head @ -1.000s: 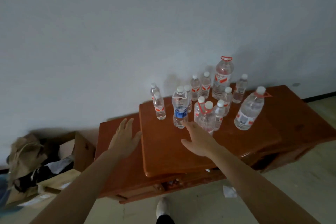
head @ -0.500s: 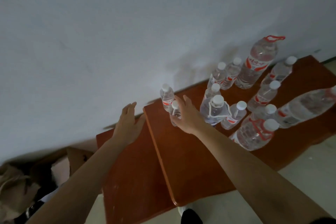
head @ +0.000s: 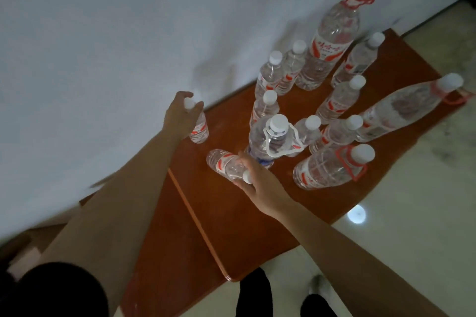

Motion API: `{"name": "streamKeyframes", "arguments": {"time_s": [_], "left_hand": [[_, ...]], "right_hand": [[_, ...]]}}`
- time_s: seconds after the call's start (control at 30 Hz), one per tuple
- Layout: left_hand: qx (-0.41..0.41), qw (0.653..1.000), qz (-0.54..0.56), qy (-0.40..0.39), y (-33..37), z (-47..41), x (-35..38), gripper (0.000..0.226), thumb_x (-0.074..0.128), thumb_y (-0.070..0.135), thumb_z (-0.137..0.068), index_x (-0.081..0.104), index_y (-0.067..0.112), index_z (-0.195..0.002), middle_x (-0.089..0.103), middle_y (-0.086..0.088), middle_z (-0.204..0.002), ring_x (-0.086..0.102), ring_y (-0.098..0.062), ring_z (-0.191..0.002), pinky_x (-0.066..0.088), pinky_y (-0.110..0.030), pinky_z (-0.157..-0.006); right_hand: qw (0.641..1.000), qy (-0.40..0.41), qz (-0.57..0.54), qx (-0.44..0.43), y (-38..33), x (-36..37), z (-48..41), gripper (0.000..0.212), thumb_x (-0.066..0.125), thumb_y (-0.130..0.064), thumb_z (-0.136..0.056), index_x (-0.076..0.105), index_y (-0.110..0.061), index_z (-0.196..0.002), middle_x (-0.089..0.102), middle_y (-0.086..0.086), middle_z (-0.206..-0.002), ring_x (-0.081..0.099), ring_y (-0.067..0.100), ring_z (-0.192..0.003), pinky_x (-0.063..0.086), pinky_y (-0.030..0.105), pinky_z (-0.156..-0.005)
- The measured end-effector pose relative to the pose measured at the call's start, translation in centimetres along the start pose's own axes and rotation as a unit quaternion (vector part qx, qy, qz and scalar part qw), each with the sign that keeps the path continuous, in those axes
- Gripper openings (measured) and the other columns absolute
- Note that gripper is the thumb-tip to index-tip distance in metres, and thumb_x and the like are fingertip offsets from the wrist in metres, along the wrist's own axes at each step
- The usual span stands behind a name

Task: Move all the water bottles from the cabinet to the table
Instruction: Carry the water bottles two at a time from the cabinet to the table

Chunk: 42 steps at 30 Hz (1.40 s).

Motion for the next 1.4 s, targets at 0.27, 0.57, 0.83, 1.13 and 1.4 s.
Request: {"name": "streamKeyframes", "arguments": {"time_s": [0.27, 0.57, 0.83, 1.13, 1.4], "left_hand": [[0.043, 0.998, -0.006, 0.039, -2.6, 7.5, 0.9, 0.030, 0.064, 0.037, -0.093, 0.052, 0.024, -0.117, 0.063, 0.003, -0.099, 0.060, -0.008, -0.080, 0.041, -0.016, -0.060], [-0.002, 0.985, -0.128, 0.116, -3.3, 19.0, 0.6, 0.043, 0.051, 0.043, -0.099, 0.042, 0.021, -0.135, 0.072, -0.010, -0.095, 0.068, -0.032, -0.079, 0.047, -0.033, -0.067], [-0.024, 0.944, -0.275, 0.180, 1.6, 32.3, 1.9, 0.046, 0.051, 0.041, -0.099, 0.047, 0.020, -0.140, 0.074, -0.002, -0.099, 0.069, -0.020, -0.069, 0.047, -0.024, -0.058], [-0.068, 0.878, -0.347, 0.323, 7.5, 49.6, 1.8, 0.027, 0.060, 0.035, -0.093, 0.054, 0.016, -0.111, 0.070, -0.003, -0.073, 0.064, -0.021, -0.051, 0.039, -0.024, -0.044], [-0.183, 0.831, -0.271, 0.450, 6.8, 70.2, 2.3, 0.030, 0.069, 0.018, -0.090, 0.062, 0.002, -0.115, 0.074, -0.016, -0.102, 0.070, -0.030, -0.101, 0.034, -0.058, -0.111]], "right_hand": [[1.000, -0.022, -0.006, 0.004, 1.3, -1.1, 2.8, 0.060, 0.058, -0.037, -0.099, 0.033, -0.021, -0.151, 0.049, 0.000, -0.151, 0.051, 0.016, -0.135, 0.045, 0.029, -0.108], [0.981, -0.051, 0.170, -0.084, 1.6, -4.6, 4.7, 0.076, 0.049, -0.050, -0.100, 0.001, -0.033, -0.157, 0.062, -0.005, -0.137, 0.071, 0.021, -0.104, 0.059, 0.041, -0.082], [0.923, -0.060, 0.302, -0.232, 0.5, -8.8, 8.5, 0.068, 0.045, -0.049, -0.103, 0.015, -0.025, -0.159, 0.072, -0.002, -0.092, 0.064, 0.009, -0.060, 0.045, 0.018, -0.054], [0.885, -0.096, 0.267, -0.369, -3.5, -10.2, 15.4, 0.033, 0.043, -0.051, -0.100, 0.059, -0.026, -0.115, 0.069, -0.012, -0.088, 0.068, 0.006, -0.073, 0.053, 0.018, -0.066], [0.792, -0.130, 0.277, -0.528, -12.2, -5.3, 27.9, 0.044, 0.038, -0.049, -0.104, 0.057, -0.021, -0.132, 0.073, -0.004, -0.093, 0.069, 0.013, -0.069, 0.058, 0.028, -0.062]]}}
Point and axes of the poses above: each hand's wrist, its own z-axis away from the middle knuckle, its own x-axis out of the palm, y = z × x, the point moved 5 cm from there along -z, towards the middle knuckle
